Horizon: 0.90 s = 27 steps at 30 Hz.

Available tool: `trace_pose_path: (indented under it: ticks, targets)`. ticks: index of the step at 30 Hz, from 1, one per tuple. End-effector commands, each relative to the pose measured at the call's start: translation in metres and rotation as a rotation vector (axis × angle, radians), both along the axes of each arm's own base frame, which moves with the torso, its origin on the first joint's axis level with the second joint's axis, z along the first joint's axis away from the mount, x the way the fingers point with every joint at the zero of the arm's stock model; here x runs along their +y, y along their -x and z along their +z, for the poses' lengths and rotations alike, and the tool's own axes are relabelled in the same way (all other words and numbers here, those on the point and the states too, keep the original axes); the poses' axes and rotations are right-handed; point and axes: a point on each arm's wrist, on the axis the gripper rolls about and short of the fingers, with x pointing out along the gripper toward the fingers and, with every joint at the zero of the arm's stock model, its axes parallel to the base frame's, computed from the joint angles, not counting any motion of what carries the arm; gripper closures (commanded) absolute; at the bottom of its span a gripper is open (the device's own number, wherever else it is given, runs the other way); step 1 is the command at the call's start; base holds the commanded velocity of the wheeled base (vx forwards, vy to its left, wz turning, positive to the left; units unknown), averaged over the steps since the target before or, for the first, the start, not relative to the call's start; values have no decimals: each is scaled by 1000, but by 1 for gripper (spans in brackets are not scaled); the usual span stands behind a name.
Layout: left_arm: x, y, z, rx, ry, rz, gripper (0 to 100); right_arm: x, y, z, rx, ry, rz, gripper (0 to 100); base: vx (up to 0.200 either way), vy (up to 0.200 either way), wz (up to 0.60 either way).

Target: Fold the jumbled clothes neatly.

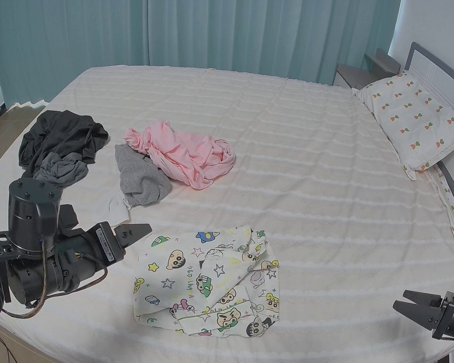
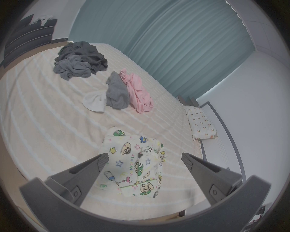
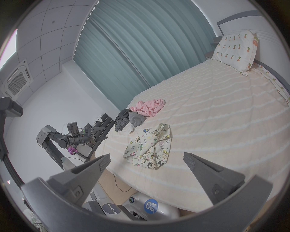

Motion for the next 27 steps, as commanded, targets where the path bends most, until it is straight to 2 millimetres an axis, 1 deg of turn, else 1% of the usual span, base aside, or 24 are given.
trace_pose_path:
  ticks: [1, 7, 8, 9, 11, 12, 13, 14, 15, 18, 21, 23, 25, 27]
  targets:
    - [9, 0, -3, 13, 7, 16, 0, 3, 0, -2, 14, -1, 22, 0, 0, 200, 0]
    - [19, -1, -3, 17, 16, 42, 0, 11, -1, -3, 26, 6, 66, 0, 0, 200, 0]
    - [20, -1, -4, 19, 17, 50, 0, 15, -5, -6, 52, 18, 77, 0, 0, 200, 0]
    - [20, -1, -4, 19, 17, 48, 0, 15, -5, -6, 53, 19, 78, 0, 0, 200, 0]
    - [20, -1, -4, 19, 17, 48, 0, 24, -17, -14, 111, 48, 85, 0, 0, 200, 0]
    - [20, -1, -4, 19, 17, 48, 0, 26, -19, -15, 123, 54, 84, 0, 0, 200, 0]
    - [20, 0, -4, 20, 16, 50, 0, 35, -31, -18, 156, 91, 82, 0, 0, 200, 0]
    - [20, 0, -4, 20, 17, 48, 0, 41, -38, -20, 176, 110, 77, 0, 0, 200, 0]
    - [20, 0, -4, 20, 16, 50, 0, 46, -43, -21, 188, 122, 71, 0, 0, 200, 0]
    - [22, 0, -5, 22, 14, 54, 0, 72, -71, -20, 233, 152, 12, 0, 0, 200, 0]
    - [22, 0, -5, 23, 12, 53, 0, 107, -92, -21, 266, 164, -57, 0, 0, 0, 0]
    - [22, 0, -5, 23, 12, 53, 0, 135, -107, -29, 284, 197, -118, 0, 0, 0, 0]
    - [22, 0, -5, 23, 11, 55, 0, 159, -124, -44, 290, 252, -190, 0, 0, 0, 0]
    - [22, 0, -5, 23, 11, 55, 0, 174, -134, -60, 295, 313, -227, 0, 0, 0, 0]
